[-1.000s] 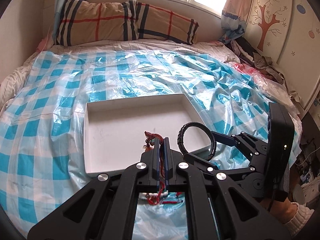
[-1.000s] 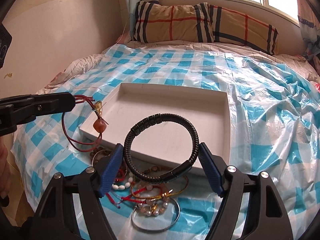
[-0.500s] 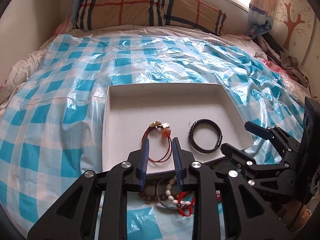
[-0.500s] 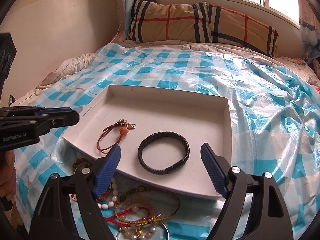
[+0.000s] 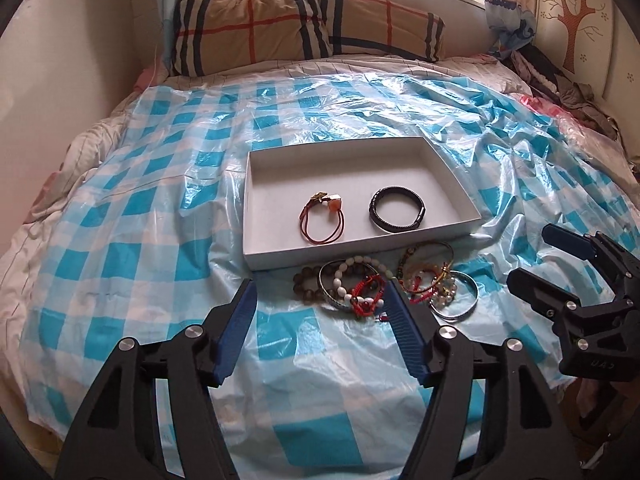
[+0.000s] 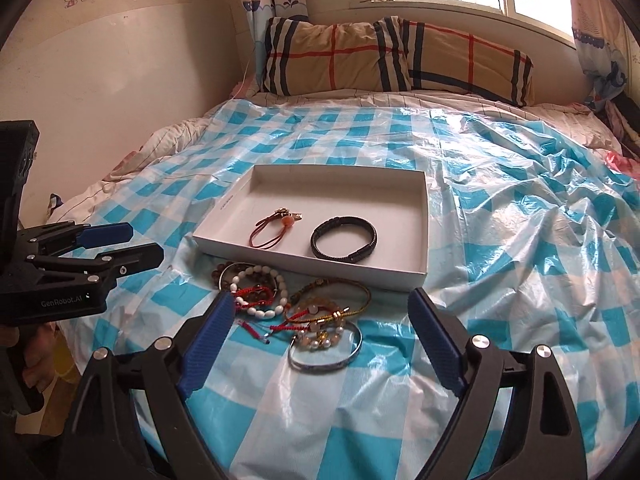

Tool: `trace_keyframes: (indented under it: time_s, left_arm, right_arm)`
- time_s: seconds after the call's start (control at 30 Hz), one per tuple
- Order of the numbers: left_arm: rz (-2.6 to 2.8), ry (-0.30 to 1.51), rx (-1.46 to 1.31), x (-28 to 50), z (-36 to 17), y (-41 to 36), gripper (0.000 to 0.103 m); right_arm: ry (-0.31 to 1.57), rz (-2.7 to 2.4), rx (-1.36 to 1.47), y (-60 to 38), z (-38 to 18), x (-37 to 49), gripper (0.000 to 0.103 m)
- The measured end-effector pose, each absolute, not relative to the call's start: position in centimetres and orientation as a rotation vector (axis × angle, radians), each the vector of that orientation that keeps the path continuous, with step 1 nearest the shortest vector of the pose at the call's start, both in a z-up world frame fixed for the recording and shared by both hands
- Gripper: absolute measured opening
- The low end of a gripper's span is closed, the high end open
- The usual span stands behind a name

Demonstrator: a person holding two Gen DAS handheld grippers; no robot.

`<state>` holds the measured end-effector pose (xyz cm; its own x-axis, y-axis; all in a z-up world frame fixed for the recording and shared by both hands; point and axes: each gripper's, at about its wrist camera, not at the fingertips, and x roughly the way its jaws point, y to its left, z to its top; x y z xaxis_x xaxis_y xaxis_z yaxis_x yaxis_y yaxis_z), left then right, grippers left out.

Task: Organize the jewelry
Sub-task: 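Reach the left tool to the red braided bracelet and grasp it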

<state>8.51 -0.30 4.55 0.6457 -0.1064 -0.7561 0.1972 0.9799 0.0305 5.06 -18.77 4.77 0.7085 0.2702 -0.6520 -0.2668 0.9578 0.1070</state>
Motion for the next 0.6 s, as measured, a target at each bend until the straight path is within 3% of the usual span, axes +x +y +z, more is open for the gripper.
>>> trace_keyframes:
  time_s: [0.6]
  left_arm:
    - [-0.151, 0.804, 0.134, 3.0, 7.5, 1.7, 0.075]
  right_arm:
    - [0.738, 0.304, -0.008, -17.6, 6.0, 0.2, 0.088]
